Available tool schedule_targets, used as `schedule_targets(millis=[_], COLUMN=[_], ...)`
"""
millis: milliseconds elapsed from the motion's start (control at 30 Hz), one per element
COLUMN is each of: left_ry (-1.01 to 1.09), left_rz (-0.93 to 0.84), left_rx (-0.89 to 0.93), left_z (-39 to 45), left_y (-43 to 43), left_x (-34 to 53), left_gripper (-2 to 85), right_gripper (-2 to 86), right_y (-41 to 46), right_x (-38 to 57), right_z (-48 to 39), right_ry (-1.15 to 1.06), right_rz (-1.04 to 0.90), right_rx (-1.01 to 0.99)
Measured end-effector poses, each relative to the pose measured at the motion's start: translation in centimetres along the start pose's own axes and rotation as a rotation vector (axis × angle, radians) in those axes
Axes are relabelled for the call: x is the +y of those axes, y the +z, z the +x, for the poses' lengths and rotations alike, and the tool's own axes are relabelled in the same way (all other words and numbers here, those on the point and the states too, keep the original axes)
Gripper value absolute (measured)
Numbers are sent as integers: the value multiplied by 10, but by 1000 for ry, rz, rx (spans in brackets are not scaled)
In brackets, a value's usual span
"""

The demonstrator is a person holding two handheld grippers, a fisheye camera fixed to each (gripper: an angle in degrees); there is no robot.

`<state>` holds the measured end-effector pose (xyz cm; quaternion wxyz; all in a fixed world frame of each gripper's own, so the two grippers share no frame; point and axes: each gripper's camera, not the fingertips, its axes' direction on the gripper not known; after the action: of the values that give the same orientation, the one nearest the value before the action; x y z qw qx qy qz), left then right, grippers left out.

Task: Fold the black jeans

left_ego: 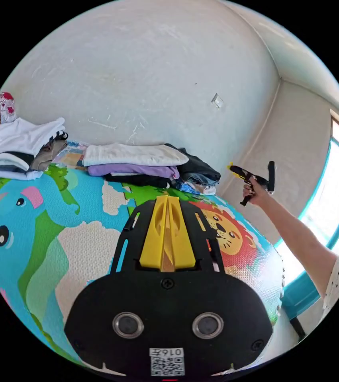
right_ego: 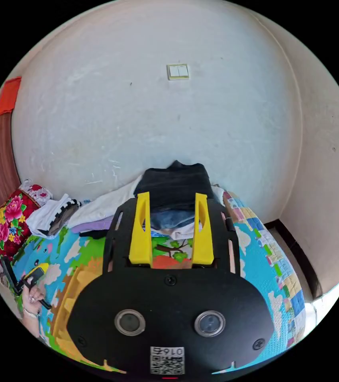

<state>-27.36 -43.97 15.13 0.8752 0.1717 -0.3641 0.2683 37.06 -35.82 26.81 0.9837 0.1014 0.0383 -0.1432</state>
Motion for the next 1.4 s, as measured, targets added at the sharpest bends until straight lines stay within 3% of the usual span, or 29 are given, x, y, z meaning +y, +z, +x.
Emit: schedule_targets(millis=[200, 367, 500, 633, 767, 1033, 1167, 1267, 1400], left_ry=[-44, -113, -137, -129, -117, -120, -163, -163, -44], left_rz=[81, 66, 69, 70, 84, 106, 150, 276, 197], left_rx=[63, 133, 211, 249, 277, 221, 149, 167, 249], left_z=[-1, 2, 15, 29, 48, 87, 121, 160, 216], left_y=[-14, -15, -17, -21, -30, -53, -91, -142, -208], left_x=[2, -2, -4, -9, -14, -27, -39, -59, -91], left_gripper=[-9, -9, -9, -9, -10, -10, -10, -10, -10], right_gripper=[156, 135, 87, 52, 41, 36, 21, 20, 36], right_y=[59, 61, 55, 20, -38, -211, -291, -301, -287], right_x=[12, 28, 32, 28, 17, 29, 66, 106, 160], right_z=[44, 94, 113, 81, 75, 27, -19, -61, -115], right_ry=[17, 187, 166, 52, 134, -113, -312, -444, -510], right_rz=[-76, -35, -89, 25, 189, 363, 228, 44, -146], right_rx=[191, 6, -94, -2, -230, -377, -418, -482, -711])
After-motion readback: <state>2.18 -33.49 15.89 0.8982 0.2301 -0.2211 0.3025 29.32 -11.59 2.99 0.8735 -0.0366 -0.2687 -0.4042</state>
